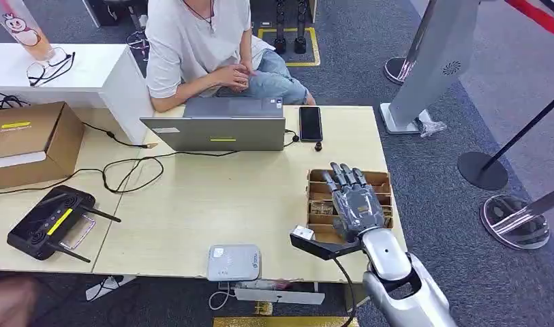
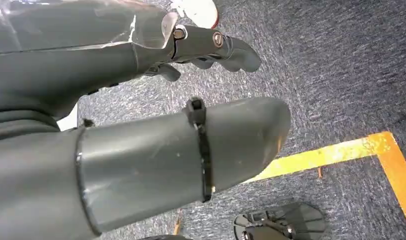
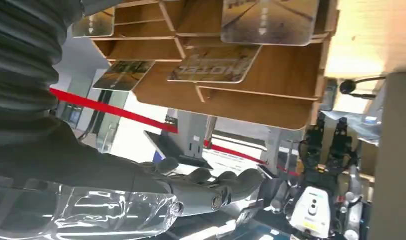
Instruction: Pass the card to the sensor for recognition and then transmit it.
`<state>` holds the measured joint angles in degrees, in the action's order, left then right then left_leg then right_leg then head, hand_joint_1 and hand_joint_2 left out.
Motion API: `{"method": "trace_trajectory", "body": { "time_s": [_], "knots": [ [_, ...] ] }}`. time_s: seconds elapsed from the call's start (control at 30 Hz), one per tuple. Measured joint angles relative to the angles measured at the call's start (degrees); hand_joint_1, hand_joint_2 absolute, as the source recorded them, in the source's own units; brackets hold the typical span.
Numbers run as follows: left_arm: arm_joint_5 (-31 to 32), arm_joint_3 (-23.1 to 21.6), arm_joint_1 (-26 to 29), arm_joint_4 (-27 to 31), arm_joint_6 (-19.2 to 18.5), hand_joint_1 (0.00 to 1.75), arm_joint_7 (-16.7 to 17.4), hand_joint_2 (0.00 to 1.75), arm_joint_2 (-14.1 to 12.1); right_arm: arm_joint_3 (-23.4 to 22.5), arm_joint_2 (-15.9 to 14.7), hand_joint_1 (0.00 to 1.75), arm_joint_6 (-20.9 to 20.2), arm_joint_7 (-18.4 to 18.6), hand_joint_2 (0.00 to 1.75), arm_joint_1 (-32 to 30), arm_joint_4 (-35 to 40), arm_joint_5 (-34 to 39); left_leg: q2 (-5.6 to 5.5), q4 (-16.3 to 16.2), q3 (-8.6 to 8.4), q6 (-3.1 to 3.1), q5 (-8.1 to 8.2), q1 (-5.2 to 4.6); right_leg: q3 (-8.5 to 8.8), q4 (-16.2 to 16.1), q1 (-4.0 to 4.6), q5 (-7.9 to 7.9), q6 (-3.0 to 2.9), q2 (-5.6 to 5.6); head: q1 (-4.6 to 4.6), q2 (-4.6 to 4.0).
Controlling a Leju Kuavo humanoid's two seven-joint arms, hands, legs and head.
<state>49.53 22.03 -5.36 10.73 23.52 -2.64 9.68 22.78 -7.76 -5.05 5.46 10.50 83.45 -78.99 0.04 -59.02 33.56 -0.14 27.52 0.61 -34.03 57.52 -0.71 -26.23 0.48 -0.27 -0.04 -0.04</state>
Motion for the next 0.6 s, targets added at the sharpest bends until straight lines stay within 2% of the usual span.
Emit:
{"method": "trace_trajectory", "body": {
  "time_s": [0.17, 0.43, 0.5, 0.53, 0.6],
  "knots": [
    [-0.1, 0.0, 0.0, 0.0, 0.0, 0.00, 0.0, 0.00, 0.0, 0.9, 0.0, 0.10, 0.0, -0.1, 1.75, 0.7, -1.0, 0.1, 0.00, 0.0, 0.00, 0.00, 0.00, 0.00, 0.00, 0.0, 0.00, 0.00, 0.00, 0.00, 0.00, 0.00],
    [-0.1, 0.0, 0.0, 0.0, 0.0, 0.00, 0.0, 0.00, -0.2, 1.3, 0.1, 0.10, 0.1, -0.1, 1.75, 1.2, -1.9, 0.2, -0.01, 0.0, 0.00, 0.00, 0.00, 0.00, 0.00, 0.0, 0.00, 0.00, 0.00, -0.01, -0.02, 0.00],
    [-0.1, 0.0, 0.0, 0.0, 0.0, 0.00, 0.0, 0.00, -0.2, 1.3, 0.1, 0.17, 0.1, -0.1, 1.75, 1.2, -2.1, 0.2, -0.01, 0.0, 0.00, 0.00, 0.00, 0.00, 0.00, 0.0, 0.00, 0.00, 0.00, 0.00, 0.00, 0.00],
    [-0.1, 0.0, 0.0, 0.0, 0.0, 0.00, 0.0, 0.00, -0.2, 1.3, 0.1, 0.31, 0.1, -0.1, 1.75, 1.2, -2.1, 0.2, -0.01, 0.0, 0.00, 0.00, 0.00, 0.00, 0.00, 0.0, 0.00, 0.00, 0.00, 0.00, 0.00, 0.00],
    [-0.1, 0.0, 0.0, 0.0, 0.0, 0.00, 0.0, 0.00, -0.2, 1.4, 0.1, 0.47, 0.1, -0.1, 1.75, 1.2, -2.3, 0.2, -0.01, 0.0, 0.00, 0.00, 0.00, 0.00, 0.00, 0.0, 0.00, 0.00, 0.00, 0.00, 0.00, 0.00]
  ]
}}
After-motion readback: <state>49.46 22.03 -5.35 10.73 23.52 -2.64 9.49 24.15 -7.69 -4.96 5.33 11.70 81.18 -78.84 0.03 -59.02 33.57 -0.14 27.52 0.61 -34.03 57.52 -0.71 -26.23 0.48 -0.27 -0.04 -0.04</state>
